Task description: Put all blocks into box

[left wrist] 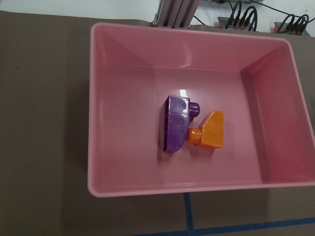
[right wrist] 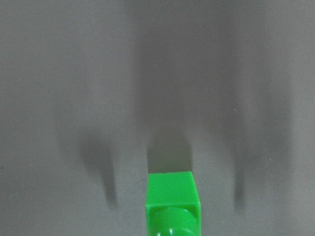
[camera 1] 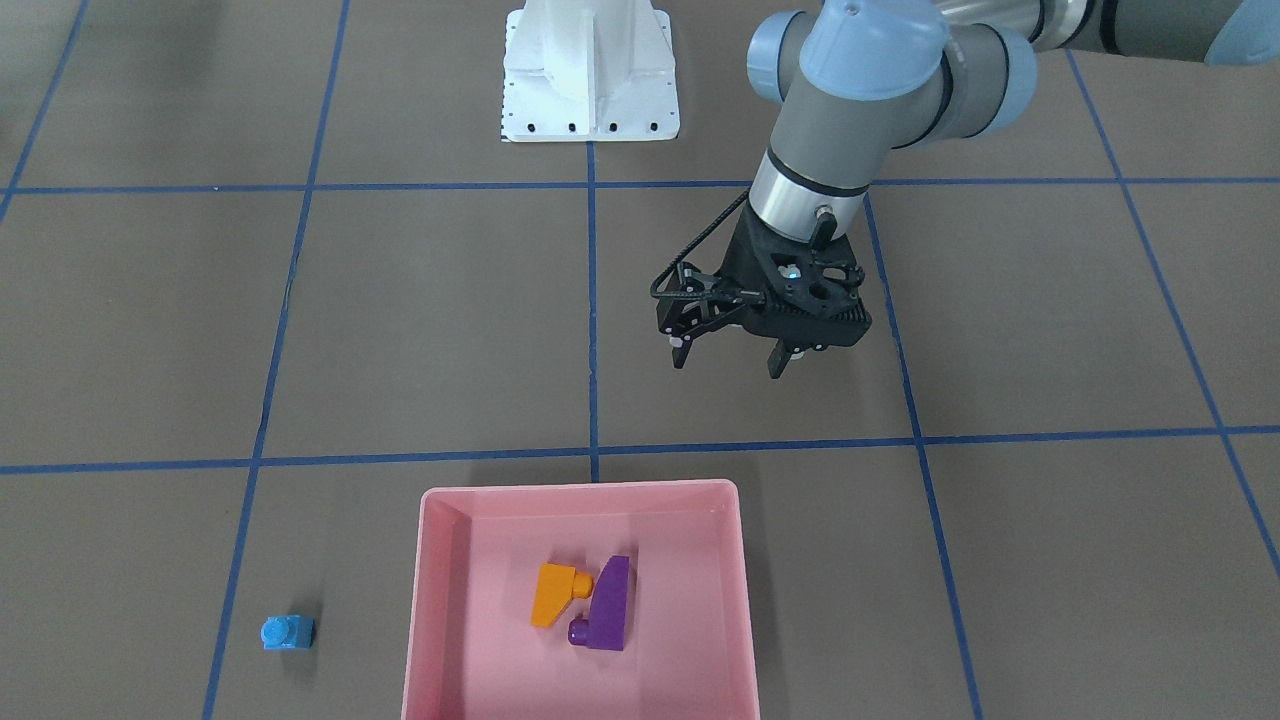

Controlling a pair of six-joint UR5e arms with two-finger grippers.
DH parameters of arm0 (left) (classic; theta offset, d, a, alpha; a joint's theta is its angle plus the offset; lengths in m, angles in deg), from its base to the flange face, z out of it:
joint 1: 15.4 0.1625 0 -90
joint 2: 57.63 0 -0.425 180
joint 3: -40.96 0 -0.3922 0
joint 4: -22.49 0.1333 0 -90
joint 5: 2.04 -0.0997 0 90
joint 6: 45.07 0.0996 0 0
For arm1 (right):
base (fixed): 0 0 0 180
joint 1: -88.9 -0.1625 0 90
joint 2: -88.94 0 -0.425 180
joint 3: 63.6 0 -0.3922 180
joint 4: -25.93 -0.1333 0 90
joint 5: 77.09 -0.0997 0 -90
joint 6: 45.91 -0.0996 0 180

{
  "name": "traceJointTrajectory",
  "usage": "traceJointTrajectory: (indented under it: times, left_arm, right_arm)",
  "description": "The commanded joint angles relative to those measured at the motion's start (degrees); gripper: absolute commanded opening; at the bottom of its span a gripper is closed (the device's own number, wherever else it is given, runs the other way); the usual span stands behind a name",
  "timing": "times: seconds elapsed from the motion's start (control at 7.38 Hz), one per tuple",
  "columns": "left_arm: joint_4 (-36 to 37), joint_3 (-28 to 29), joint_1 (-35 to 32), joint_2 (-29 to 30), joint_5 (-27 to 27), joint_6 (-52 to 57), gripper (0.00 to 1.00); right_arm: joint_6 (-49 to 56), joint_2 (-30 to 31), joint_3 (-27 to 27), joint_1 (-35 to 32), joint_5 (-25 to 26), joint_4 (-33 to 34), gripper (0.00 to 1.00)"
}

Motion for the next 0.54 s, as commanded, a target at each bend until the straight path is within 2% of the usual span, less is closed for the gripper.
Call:
traceJointTrajectory:
  times: [0.0,0.14,0.27,0.41]
  left_arm:
    - [3.5,-12.4,0.4,-11.3,0.2,0.7,1.00]
    - [5.5,-16.2,0.5,-15.1,0.2,0.7,1.00]
    - [5.7,-19.2,1.3,-20.3,0.2,0.9,1.00]
    - [5.4,-22.4,1.6,-27.1,0.2,5.8,0.99]
  right_arm:
    - [0.4,-0.2,-1.2,-0.8,0.1,0.1,0.84]
    - [0.5,-0.5,-1.6,-0.8,-0.1,0.1,0.10]
    - [0.7,-1.0,-1.6,-0.8,-0.5,0.1,0.00]
    - [0.6,-1.2,-0.8,-0.9,-0.9,0.2,0.00]
